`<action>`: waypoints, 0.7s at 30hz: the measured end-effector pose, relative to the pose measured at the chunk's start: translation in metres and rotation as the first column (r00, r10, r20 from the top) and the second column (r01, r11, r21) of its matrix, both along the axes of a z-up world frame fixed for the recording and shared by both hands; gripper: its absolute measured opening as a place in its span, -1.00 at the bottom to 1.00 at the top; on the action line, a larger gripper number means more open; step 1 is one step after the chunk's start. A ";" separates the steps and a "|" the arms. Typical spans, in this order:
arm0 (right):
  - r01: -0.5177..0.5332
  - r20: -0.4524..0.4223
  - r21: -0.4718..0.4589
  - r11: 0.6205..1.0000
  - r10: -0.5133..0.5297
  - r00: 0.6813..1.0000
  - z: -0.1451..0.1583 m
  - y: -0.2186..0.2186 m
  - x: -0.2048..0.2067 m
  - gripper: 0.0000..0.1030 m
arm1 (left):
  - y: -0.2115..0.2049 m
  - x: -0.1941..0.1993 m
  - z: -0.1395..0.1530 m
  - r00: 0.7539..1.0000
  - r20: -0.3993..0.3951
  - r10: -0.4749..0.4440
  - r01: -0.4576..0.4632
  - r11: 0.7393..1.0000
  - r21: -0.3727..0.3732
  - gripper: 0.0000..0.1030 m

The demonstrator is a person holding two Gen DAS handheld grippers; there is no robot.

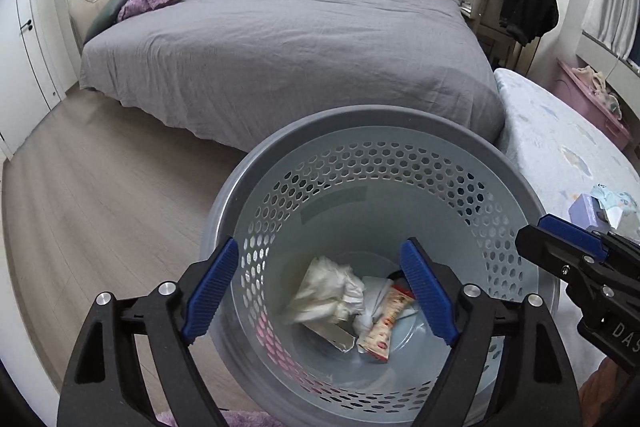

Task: Collect trash
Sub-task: 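Open both tools to drop the paper and hair tie into the basket, then move both open tools back over the mattress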

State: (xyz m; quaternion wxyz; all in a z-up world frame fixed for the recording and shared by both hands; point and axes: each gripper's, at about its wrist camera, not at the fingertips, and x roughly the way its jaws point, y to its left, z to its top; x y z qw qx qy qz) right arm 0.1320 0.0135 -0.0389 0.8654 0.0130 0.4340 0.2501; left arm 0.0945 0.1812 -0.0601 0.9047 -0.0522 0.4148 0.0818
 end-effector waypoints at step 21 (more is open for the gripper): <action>0.036 0.044 -0.024 0.999 -0.035 0.998 0.008 -0.010 -0.020 -0.18 | -0.001 -0.005 -0.002 1.000 0.016 0.020 -0.020 1.000 0.005 0.66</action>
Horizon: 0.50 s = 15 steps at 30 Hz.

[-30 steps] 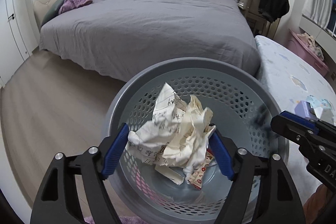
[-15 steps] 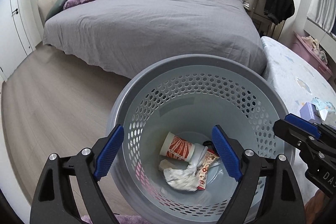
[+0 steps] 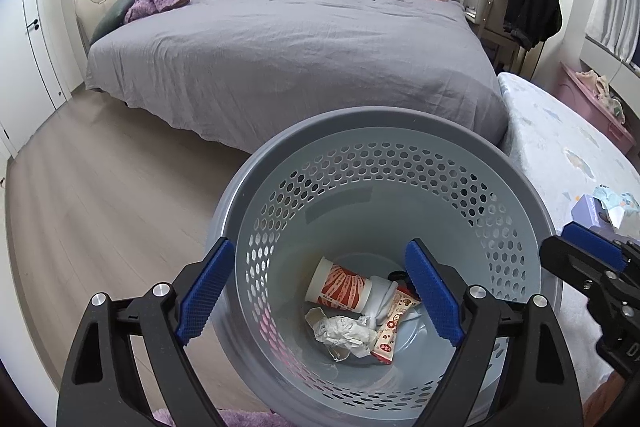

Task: Collect trash
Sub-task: 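Move both open tools back over the mattress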

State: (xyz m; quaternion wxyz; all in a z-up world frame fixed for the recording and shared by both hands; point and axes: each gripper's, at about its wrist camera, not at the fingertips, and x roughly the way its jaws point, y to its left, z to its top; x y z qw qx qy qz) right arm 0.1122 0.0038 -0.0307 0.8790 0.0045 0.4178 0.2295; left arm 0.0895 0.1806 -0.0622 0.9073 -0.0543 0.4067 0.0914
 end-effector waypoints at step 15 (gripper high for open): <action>0.094 0.011 0.002 0.996 -0.094 0.995 0.021 -0.057 -0.022 -0.05 | -0.020 -0.015 0.016 0.999 -0.012 -0.036 0.036 0.999 -0.027 0.66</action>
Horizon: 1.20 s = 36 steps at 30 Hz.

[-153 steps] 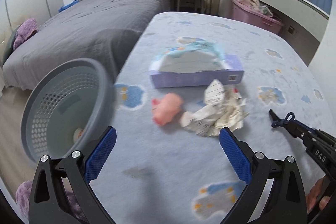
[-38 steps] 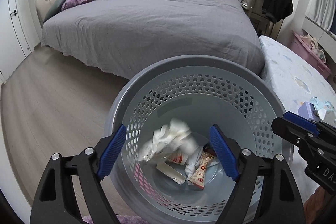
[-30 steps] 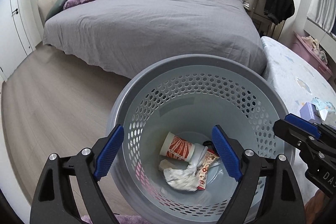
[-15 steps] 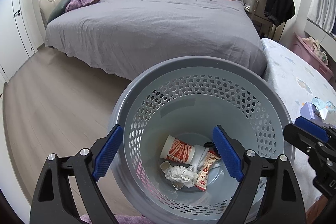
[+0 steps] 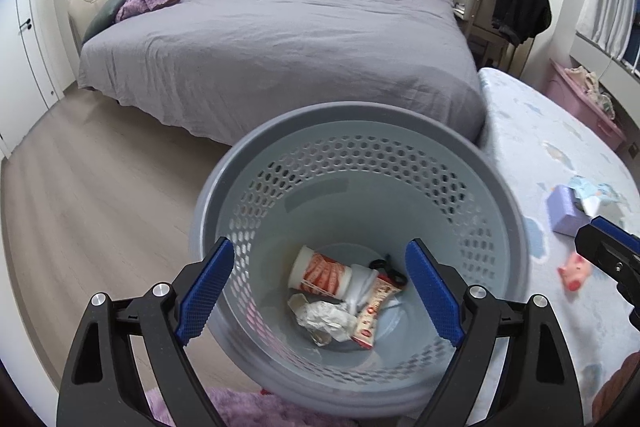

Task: Collect trash
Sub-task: 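Move both open tools back over the mattress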

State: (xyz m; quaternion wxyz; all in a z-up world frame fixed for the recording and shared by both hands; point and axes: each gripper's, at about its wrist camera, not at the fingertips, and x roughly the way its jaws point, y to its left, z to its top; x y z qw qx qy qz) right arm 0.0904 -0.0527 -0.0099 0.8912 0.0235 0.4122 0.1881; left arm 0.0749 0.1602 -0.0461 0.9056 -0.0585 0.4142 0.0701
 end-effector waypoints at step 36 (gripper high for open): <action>0.285 0.000 0.018 0.958 -0.285 0.959 -0.013 -0.198 -0.073 0.03 | -0.161 -0.024 0.022 0.975 -0.021 -0.222 0.222 0.975 0.027 0.67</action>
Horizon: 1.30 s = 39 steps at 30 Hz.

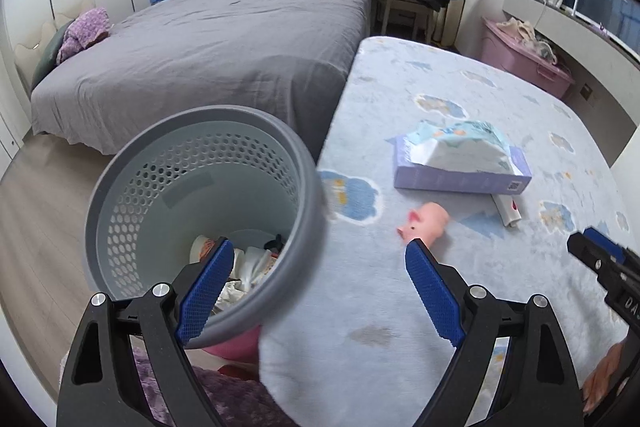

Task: Collect trash
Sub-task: 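Move both open tools back over the mattress, then grasp the white playing card with the right tool and lift it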

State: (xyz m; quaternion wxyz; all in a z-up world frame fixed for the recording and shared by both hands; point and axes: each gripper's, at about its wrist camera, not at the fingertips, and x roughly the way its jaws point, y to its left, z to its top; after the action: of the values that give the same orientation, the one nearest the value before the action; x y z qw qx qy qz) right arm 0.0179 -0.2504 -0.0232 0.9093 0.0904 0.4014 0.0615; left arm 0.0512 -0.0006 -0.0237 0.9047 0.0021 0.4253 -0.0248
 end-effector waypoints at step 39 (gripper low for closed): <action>-0.028 -0.136 -0.138 0.990 0.010 0.991 -0.052 0.031 0.104 -0.31 | -0.017 0.012 -0.023 0.998 -0.057 0.001 0.000 1.000 0.023 0.67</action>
State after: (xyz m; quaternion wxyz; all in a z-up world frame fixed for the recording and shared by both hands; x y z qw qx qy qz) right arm 0.1216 -0.2196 -0.0756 0.8835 0.0267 0.4663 0.0357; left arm 0.0631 -0.0181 -0.0465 0.8920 0.0118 0.4514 -0.0198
